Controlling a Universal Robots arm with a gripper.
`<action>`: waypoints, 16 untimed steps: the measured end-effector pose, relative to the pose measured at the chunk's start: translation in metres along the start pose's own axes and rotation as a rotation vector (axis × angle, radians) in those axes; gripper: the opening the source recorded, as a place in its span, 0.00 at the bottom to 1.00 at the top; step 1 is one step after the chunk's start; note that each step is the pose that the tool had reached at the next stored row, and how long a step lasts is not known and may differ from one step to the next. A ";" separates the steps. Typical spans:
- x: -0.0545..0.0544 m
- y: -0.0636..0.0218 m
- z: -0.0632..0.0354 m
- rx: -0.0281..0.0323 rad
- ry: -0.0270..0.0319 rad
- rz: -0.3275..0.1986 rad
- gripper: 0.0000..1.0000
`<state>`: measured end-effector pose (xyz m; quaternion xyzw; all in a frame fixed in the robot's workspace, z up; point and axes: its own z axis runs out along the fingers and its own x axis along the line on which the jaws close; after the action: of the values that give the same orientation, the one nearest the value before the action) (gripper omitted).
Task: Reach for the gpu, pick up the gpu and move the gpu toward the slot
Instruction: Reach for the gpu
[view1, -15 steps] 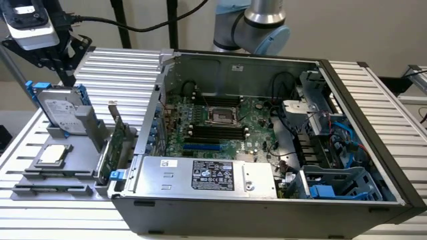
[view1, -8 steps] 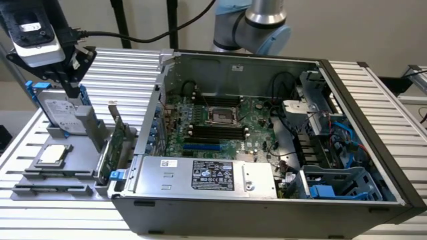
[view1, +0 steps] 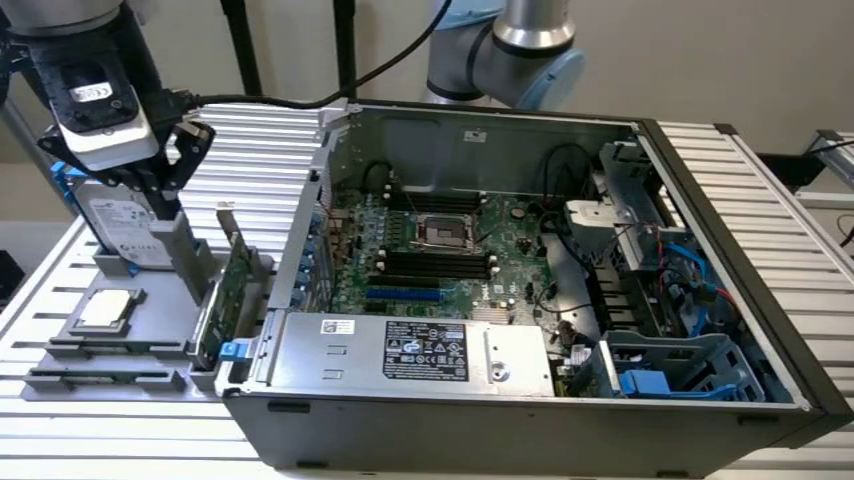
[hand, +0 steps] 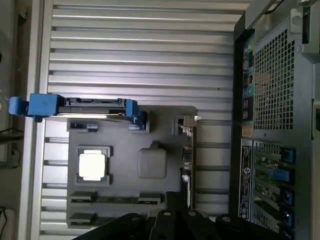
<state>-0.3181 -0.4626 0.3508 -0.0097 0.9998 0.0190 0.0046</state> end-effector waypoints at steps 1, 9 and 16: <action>-0.003 -0.0015 0.0018 -0.0001 -0.0010 0.000 0.11; -0.011 -0.0077 0.0095 0.0004 -0.0046 0.000 0.11; -0.011 -0.0077 0.0096 0.0003 -0.0046 0.000 0.11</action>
<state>-0.3072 -0.4698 0.3410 -0.0096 0.9998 0.0189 0.0069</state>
